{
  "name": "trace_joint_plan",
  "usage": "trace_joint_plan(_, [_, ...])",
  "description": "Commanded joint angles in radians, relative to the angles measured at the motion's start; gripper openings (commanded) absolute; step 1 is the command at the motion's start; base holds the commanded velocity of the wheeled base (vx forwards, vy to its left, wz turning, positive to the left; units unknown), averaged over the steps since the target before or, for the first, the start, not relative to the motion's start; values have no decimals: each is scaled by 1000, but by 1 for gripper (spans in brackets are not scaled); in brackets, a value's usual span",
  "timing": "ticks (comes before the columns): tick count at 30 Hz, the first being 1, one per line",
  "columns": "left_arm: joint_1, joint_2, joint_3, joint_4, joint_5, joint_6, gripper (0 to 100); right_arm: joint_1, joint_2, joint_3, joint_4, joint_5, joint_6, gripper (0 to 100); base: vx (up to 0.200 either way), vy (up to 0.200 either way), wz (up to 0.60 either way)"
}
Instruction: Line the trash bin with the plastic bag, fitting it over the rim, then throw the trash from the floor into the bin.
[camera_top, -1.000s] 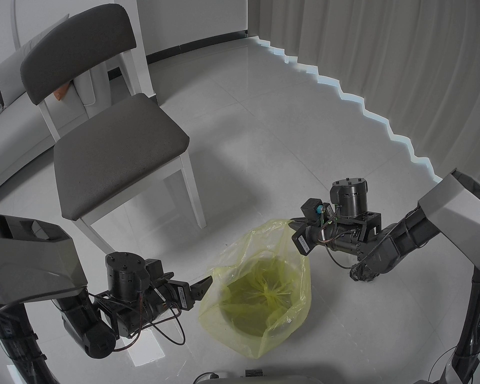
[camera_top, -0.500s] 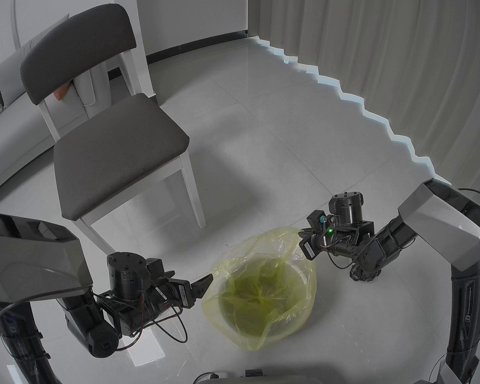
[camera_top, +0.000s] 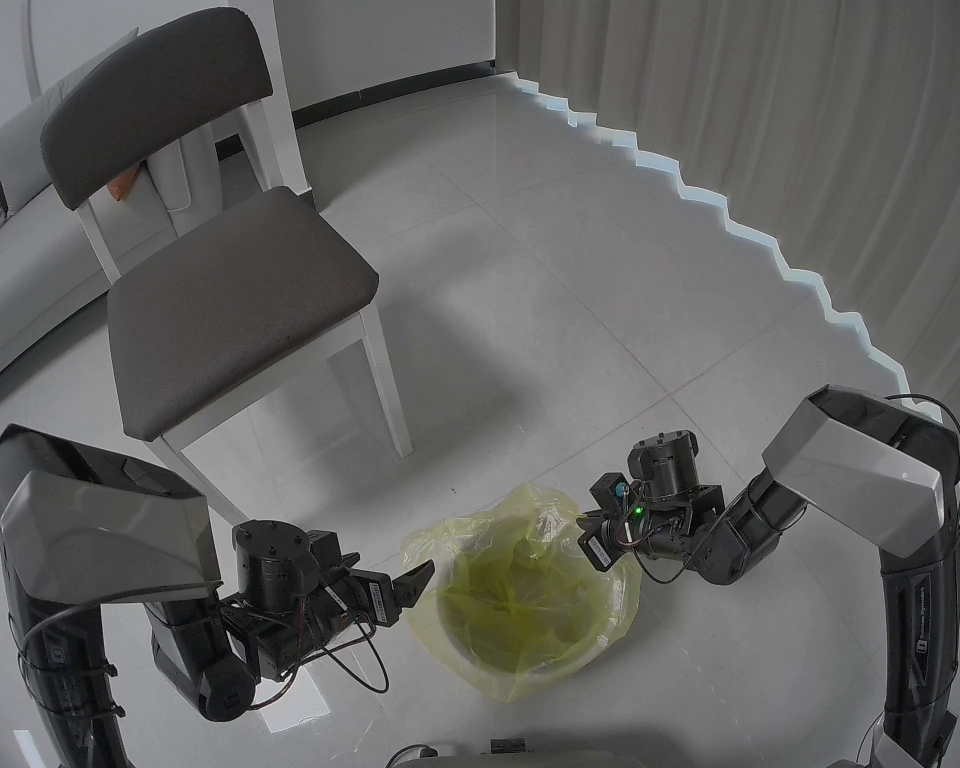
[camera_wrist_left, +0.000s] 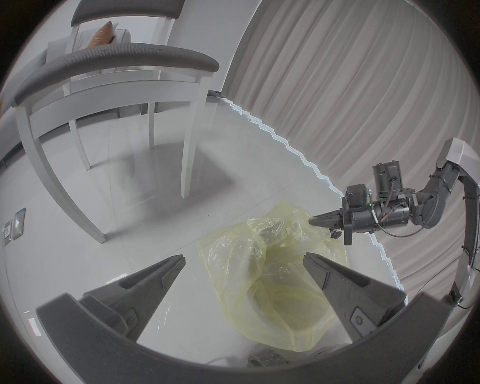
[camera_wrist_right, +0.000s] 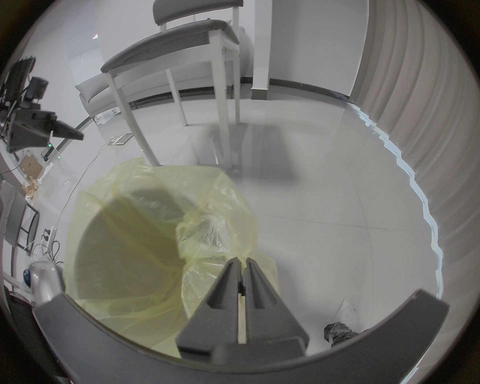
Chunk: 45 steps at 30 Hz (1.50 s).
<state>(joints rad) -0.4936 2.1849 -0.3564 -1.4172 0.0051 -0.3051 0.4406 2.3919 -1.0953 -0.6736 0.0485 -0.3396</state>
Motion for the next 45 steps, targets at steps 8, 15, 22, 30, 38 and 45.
trace_joint_plan(8, [-16, 55, -41, -5, -4, -2, 100, -8, 3, -18, -9, -45, 4, 0, 0, 0, 0])
trace_joint_plan(15, [-13, 90, -67, 4, -17, -2, 100, -20, -8, -18, 6, -44, 5, 100, 0, 0, 0])
trace_joint_plan(22, [26, 119, -116, 15, -40, 3, 100, -3, -79, 22, 0, -52, 108, 100, 0, 0, 0])
trace_joint_plan(30, [64, 121, -142, 55, -91, 6, 100, -53, -215, 149, 31, -55, 116, 100, 0, 0, 0])
trace_joint_plan(38, [115, 154, -251, 172, -128, 8, 100, -72, -200, 298, 20, -82, 109, 100, 0, 0, 0])
trace_joint_plan(45, [148, 204, -289, 176, -131, 11, 100, -74, -126, 304, -43, -101, 103, 100, 0, 0, 0])
